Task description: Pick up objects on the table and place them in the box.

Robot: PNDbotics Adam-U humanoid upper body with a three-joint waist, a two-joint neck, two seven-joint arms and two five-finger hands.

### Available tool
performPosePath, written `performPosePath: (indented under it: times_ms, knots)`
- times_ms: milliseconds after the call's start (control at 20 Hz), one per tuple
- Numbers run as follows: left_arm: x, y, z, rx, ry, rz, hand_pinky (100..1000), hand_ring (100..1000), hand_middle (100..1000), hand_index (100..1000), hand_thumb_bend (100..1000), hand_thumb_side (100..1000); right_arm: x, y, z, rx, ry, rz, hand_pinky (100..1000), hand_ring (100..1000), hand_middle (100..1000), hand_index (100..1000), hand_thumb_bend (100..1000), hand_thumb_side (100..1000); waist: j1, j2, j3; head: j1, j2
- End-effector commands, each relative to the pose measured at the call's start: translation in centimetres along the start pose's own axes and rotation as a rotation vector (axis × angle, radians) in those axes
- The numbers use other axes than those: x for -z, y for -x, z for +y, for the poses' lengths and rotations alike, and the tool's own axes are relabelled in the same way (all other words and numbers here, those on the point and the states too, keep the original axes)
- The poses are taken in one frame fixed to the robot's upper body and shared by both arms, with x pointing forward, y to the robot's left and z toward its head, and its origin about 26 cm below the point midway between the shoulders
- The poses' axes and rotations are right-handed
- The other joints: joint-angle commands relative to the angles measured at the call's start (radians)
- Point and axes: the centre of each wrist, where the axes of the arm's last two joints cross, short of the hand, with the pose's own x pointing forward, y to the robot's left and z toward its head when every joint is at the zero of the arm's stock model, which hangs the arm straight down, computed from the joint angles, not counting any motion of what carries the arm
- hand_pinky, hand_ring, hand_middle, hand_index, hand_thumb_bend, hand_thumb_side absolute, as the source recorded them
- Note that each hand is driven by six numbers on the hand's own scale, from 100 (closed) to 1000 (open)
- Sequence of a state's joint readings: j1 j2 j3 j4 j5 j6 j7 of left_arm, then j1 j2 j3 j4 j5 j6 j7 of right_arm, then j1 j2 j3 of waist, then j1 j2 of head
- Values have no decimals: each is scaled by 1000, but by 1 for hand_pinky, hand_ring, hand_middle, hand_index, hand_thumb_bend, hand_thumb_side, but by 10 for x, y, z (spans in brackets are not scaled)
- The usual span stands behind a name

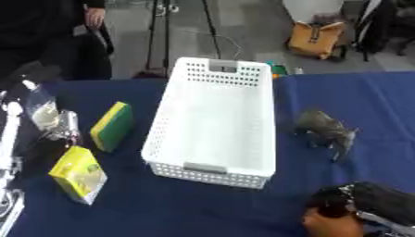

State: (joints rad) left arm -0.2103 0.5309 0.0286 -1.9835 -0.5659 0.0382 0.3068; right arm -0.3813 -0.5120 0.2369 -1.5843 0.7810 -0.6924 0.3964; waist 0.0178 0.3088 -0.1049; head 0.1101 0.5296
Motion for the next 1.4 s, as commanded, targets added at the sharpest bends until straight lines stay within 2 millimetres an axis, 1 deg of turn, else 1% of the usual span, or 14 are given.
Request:
performPosePath:
  times_ms: [50,100,150,200,350,400,450,500,600,950,1400]
  knots:
    - [5,-2,9,16,-18,-25,995,938,675,864,100,667,-6,6,-18,-60,20,-1,100,561,485,603,175,101,-3,-18,-1,-1,-5]
    - [5,-2,9,16,-18,-24,996,938,674,864,100,666,-5,7,-20,-66,32,-5,100,549,467,584,148,100,-4,-19,-1,-1,-4]
    - [5,-1,9,17,-18,-24,996,938,674,864,100,666,-5,7,-22,-69,40,-8,100,549,467,584,148,100,-4,-19,-1,-1,-4]
    - [5,-1,9,17,-18,-23,996,936,673,864,100,666,-4,7,-23,-73,47,-12,100,529,444,542,100,100,-5,-19,0,-1,-2]
    - [5,-1,9,16,-19,-23,996,936,673,864,100,666,-3,9,-26,-79,61,-18,100,526,441,534,100,100,-6,-19,0,-1,-1]
    - [5,-1,9,15,-19,-23,996,935,671,863,100,665,-2,9,-28,-82,70,-21,100,505,418,465,100,116,-7,-19,0,-1,0]
    - [5,-1,9,15,-19,-23,996,935,671,863,100,665,-2,10,-29,-83,81,-23,100,505,418,465,100,116,-7,-18,1,-1,1]
    - [5,-1,9,14,-19,-23,996,935,669,863,100,664,-1,10,-31,-83,92,-25,100,498,411,443,100,134,-7,-19,1,-1,3]
    - [5,-1,9,14,-18,-22,997,933,668,863,100,663,0,10,-33,-81,112,-29,100,493,406,427,100,146,-7,-19,2,-2,6]
    - [5,-1,9,14,-19,-23,997,932,668,863,100,662,5,11,-46,-85,162,-34,100,483,398,416,100,160,-9,-23,5,-3,21]
    - [5,-1,9,17,-14,-30,999,932,668,863,100,663,16,15,-82,-115,213,-64,100,469,387,404,100,190,-22,-27,11,4,24]
